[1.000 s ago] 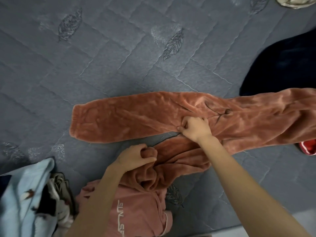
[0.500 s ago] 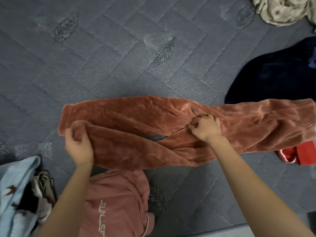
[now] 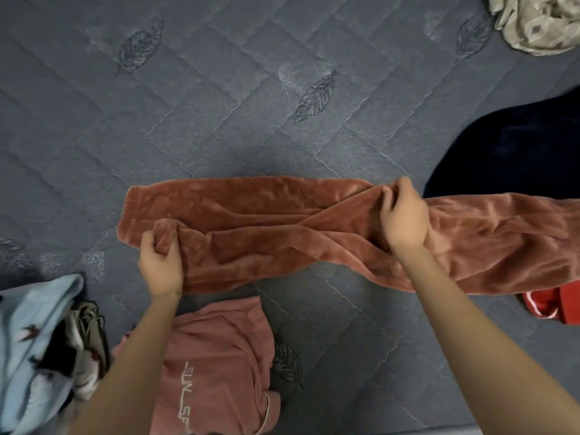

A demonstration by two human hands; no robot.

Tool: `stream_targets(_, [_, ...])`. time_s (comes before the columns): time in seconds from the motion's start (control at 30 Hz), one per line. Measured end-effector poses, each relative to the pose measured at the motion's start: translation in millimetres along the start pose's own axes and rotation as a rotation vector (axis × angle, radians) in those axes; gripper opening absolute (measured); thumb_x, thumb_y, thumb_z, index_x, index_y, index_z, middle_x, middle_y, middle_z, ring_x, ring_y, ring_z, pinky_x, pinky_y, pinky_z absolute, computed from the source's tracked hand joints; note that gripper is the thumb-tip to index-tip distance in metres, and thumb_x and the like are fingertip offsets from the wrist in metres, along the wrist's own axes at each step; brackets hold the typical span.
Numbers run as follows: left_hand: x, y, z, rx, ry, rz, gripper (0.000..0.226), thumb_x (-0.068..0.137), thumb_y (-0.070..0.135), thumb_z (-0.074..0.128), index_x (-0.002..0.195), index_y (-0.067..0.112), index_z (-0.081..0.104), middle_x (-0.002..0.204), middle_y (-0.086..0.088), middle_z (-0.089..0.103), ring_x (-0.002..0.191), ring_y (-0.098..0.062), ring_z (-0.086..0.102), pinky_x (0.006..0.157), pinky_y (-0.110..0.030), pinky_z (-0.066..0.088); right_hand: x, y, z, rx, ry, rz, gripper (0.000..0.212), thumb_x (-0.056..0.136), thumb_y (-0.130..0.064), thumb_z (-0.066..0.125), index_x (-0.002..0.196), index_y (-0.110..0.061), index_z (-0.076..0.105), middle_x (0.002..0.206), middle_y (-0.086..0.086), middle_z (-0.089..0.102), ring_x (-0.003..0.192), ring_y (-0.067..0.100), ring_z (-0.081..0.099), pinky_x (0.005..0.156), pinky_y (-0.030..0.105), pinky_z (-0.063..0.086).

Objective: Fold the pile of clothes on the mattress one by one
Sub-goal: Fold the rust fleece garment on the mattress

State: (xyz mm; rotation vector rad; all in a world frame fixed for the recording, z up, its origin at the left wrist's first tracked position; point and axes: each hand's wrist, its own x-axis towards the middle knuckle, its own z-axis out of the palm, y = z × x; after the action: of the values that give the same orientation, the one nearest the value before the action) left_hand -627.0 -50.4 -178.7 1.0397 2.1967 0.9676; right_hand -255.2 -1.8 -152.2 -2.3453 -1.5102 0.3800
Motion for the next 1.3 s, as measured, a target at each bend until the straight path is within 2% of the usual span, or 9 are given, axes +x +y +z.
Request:
stream_targets(0.13, [2.3, 0.8, 3.2, 0.042, 0.110, -0.012, 0.011, 0.096, 0.013, 0.054, 0.104, 0.006, 0.056, 0.099, -0.015, 0.061, 0.098, -0.010, 0.059, 0.084, -0.032, 0.038, 4.6, -5.7, 5.0, 0.019, -0.018, 0.026, 0.017, 0.099, -0.018, 0.044, 0.097, -0.002, 0.050, 0.092, 0.021, 0.064, 0.087, 0.042, 0.059, 0.076, 0.044, 0.039])
stream_targets(0.2, [3.4, -0.9, 7.5, 0.198, 0.116, -0.002, 0.051, 0.088, 0.011, 0.058, 0.135, 0.002, 0.043, 0.134, -0.023, 0.047, 0.127, -0.033, 0.042, 0.106, -0.042, 0.028, 5.9, -3.7, 12.0, -0.068, -0.156, 0.015, 0.014, 0.096, -0.018, 0.048, 0.100, -0.006, 0.054, 0.097, 0.019, 0.066, 0.094, 0.040, 0.059, 0.083, 0.043, 0.038])
stream_targets(0.3, [-3.8, 0.8, 17.2, 0.475, -0.017, 0.298, 0.060, 0.079, 0.014, 0.054, 0.138, 0.010, 0.045, 0.143, -0.019, 0.038, 0.136, -0.035, 0.029, 0.112, -0.050, 0.015, 3.4, -4.8, 17.0, -0.145, -0.304, -0.041, 0.017, 0.088, -0.020, 0.056, 0.104, -0.013, 0.059, 0.110, 0.010, 0.063, 0.109, 0.033, 0.055, 0.093, 0.040, 0.032])
stream_targets(0.43, [-14.9, 12.4, 49.2, 0.558, -0.294, 0.659, 0.033, 0.089, 0.024, 0.043, 0.107, 0.011, 0.068, 0.115, -0.006, 0.066, 0.127, -0.029, 0.048, 0.117, -0.046, 0.001, -0.5, -11.2, 19.9, -0.204, -0.410, -0.154, 0.029, 0.085, -0.027, 0.065, 0.112, -0.017, 0.061, 0.117, 0.007, 0.060, 0.114, 0.030, 0.051, 0.094, 0.039, 0.031])
stream_targets(0.5, [-25.4, 26.1, 71.7, 0.481, -0.481, 0.719, 0.036, 0.094, 0.025, 0.039, 0.109, 0.009, 0.068, 0.107, -0.009, 0.070, 0.111, -0.030, 0.061, 0.111, -0.047, 0.027, 1.0, -11.2, 22.0, -0.219, -0.444, -0.154, 0.033, 0.085, -0.026, 0.067, 0.116, -0.015, 0.060, 0.119, 0.009, 0.059, 0.116, 0.031, 0.050, 0.095, 0.039, 0.034])
stream_targets(0.7, [-46.4, 69.9, 111.8, 0.425, -0.739, 0.511, 0.022, 0.099, 0.031, 0.046, 0.100, 0.019, 0.063, 0.091, 0.001, 0.070, 0.085, -0.022, 0.066, 0.071, -0.037, 0.051, 7.0, -7.4, 18.7, -0.136, -0.395, -0.002, 0.017, 0.090, -0.025, 0.063, 0.099, -0.011, 0.065, 0.111, 0.012, 0.063, 0.105, 0.034, 0.059, 0.087, 0.042, 0.047])
stream_targets(0.9, [-45.2, 61.1, 102.4, 0.817, -0.951, 0.419, 0.041, 0.088, 0.044, 0.064, 0.120, 0.022, 0.053, 0.118, 0.000, 0.057, 0.105, -0.024, 0.060, 0.084, -0.036, 0.047, -2.3, 2.2, 16.6, -0.179, -0.293, -0.019, 0.023, 0.093, -0.037, 0.057, 0.095, -0.016, 0.064, 0.104, 0.010, 0.068, 0.101, 0.033, 0.060, 0.082, 0.040, 0.043])
stream_targets(1.13, [-41.2, 37.8, 74.6, 0.768, -0.781, 0.410, 0.025, 0.093, 0.038, 0.060, 0.099, 0.015, 0.066, 0.099, -0.003, 0.061, 0.102, -0.027, 0.055, 0.082, -0.039, 0.046, -6.7, 11.5, 11.4, -0.171, -0.300, 0.070, 0.040, 0.085, -0.059, 0.060, 0.093, -0.020, 0.070, 0.089, 0.008, 0.071, 0.093, 0.032, 0.065, 0.076, 0.036, 0.045])
stream_targets(1.3, [-8.8, 61.1, 48.7, 0.368, -0.637, 0.471, 0.025, 0.092, 0.031, 0.062, 0.080, 0.010, 0.057, 0.068, -0.003, 0.059, 0.067, -0.023, 0.057, 0.080, -0.040, 0.048, 0.9, 8.7, 9.2, -0.186, -0.209, 0.035, 0.045, 0.086, -0.060, 0.058, 0.089, -0.016, 0.068, 0.083, 0.012, 0.070, 0.086, 0.035, 0.065, 0.072, 0.037, 0.044])
